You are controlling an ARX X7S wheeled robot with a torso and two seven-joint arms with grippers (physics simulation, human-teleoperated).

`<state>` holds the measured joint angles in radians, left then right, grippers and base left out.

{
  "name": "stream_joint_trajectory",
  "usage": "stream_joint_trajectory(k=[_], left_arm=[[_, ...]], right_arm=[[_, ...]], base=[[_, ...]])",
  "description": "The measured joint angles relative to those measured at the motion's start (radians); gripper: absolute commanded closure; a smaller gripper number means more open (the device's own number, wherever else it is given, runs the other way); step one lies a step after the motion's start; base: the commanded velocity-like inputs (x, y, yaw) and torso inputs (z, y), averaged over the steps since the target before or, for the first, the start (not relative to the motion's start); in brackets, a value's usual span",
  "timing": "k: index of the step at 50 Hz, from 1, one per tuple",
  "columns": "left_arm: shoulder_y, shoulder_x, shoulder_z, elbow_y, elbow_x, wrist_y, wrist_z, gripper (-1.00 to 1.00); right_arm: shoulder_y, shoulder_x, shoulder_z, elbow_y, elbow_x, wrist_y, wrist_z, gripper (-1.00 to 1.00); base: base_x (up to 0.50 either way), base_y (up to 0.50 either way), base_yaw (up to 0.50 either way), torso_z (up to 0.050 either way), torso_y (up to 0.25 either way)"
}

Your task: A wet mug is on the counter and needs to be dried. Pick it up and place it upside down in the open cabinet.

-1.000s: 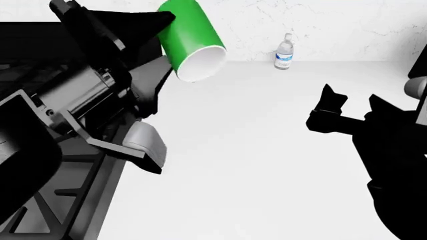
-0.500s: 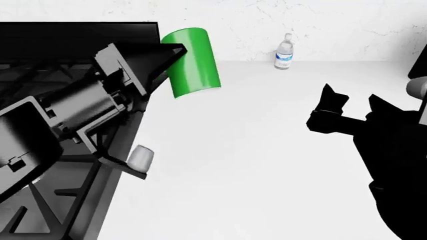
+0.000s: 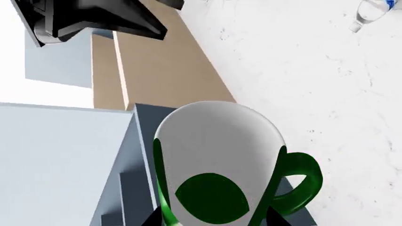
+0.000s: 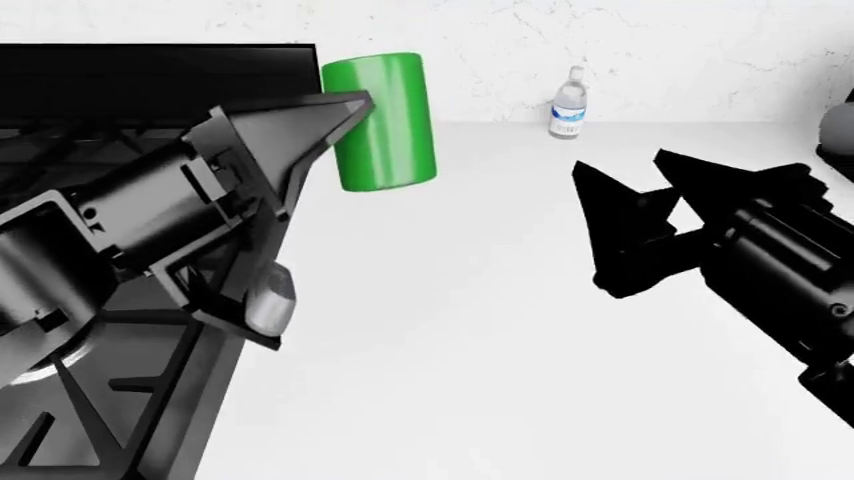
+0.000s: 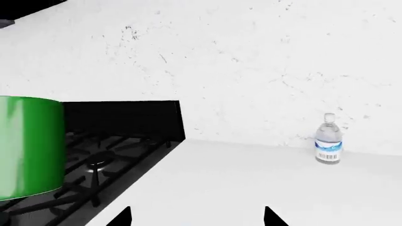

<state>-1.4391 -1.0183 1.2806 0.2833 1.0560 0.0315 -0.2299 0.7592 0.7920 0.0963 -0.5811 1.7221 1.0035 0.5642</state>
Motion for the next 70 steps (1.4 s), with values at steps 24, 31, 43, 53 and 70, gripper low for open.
stream_joint_trajectory(k=[24,31,43,53,70], left_arm=[[-0.004,-0.002,-0.007,0.018,0.056,0.007,-0.054,1.00],[-0.005,0.001,-0.008,0.020,0.058,0.008,-0.052,1.00],[-0.006,0.002,-0.012,0.025,0.059,0.010,-0.050,1.00],[-0.005,0.001,-0.016,0.031,0.061,0.009,-0.051,1.00],[-0.006,0.001,-0.023,0.034,0.063,0.008,-0.055,1.00]], right_arm=[[0.146,0.108,0.018,0.157,0.217,0.101,-0.359,-1.00],[0.180,0.115,-0.008,0.199,0.216,0.127,-0.405,-1.00],[0.249,0.119,-0.067,0.251,0.206,0.161,-0.435,-1.00],[0.302,0.102,-0.119,0.300,0.189,0.177,-0.449,-1.00],[0.374,0.049,-0.191,0.383,0.183,0.192,-0.483,-1.00]], base=[[0.00,0.00,0.00,0.000,0.000],[0.00,0.00,0.00,0.000,0.000],[0.00,0.00,0.00,0.000,0.000],[0.00,0.00,0.00,0.000,0.001],[0.00,0.00,0.00,0.000,0.000]])
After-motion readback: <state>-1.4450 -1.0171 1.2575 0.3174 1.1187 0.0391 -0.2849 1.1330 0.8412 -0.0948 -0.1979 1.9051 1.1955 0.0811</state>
